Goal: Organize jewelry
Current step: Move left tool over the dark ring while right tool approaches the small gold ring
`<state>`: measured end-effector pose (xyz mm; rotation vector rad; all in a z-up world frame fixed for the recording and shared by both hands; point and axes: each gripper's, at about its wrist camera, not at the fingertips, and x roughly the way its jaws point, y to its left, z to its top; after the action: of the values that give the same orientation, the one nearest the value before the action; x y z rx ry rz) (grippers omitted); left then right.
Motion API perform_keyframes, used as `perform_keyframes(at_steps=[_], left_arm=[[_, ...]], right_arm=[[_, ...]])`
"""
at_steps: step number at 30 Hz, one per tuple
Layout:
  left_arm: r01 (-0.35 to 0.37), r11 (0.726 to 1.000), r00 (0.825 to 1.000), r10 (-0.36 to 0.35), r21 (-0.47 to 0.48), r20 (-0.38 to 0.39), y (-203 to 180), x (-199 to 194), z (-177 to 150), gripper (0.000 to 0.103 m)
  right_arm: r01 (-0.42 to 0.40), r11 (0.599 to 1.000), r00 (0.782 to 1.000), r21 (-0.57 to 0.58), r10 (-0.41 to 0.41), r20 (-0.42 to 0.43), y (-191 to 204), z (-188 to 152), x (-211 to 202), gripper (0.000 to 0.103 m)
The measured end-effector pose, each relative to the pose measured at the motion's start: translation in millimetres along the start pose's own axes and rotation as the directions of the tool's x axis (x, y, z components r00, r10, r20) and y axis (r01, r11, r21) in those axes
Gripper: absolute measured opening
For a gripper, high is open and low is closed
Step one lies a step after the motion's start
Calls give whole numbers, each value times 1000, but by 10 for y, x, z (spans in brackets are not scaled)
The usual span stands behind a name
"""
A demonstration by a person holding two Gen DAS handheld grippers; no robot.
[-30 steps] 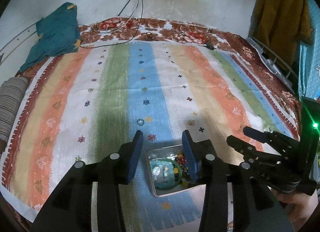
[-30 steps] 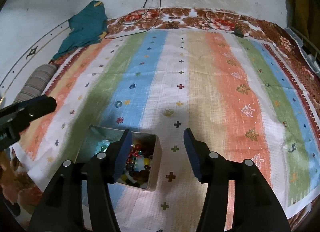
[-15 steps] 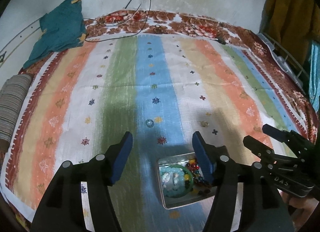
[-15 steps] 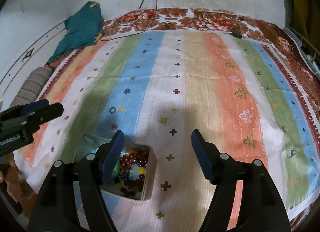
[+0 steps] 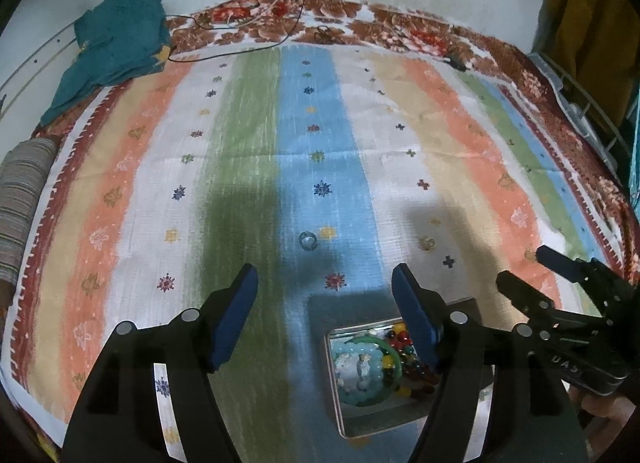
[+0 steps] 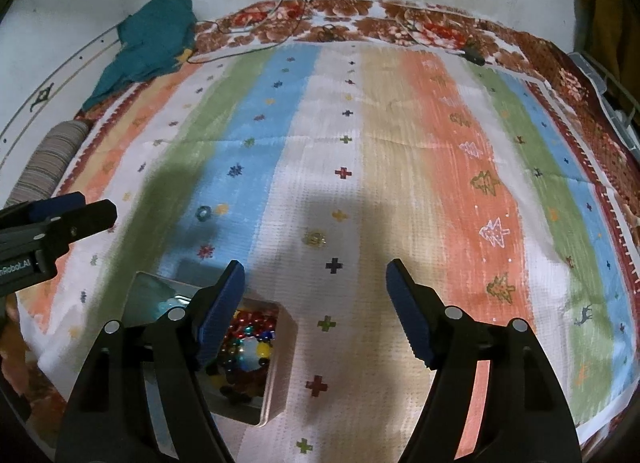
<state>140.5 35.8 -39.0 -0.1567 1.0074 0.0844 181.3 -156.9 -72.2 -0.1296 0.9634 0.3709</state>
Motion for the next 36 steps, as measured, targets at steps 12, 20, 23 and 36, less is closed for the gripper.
perform_keyframes(at_steps=[12,20,23,36], left_arm=[[-27,1000,999,28,9,-41,3,296,155,69],[-47,999,996,47,11,-76,20,520,227,69],[-50,999,995,51,14,-91,24,597,243,69],[-37,999,988,40,21,-150,46,895,301,69]], right_arm=[[36,999,999,-25,-37,-32,-13,109,264,73],[38,999,997,-24,-39,-61,-29,150,409,73],[35,999,997,-18,-37,-72,-50,172,465,73],[18,1000,990,-17,-20,-140,-59,215,784,73]])
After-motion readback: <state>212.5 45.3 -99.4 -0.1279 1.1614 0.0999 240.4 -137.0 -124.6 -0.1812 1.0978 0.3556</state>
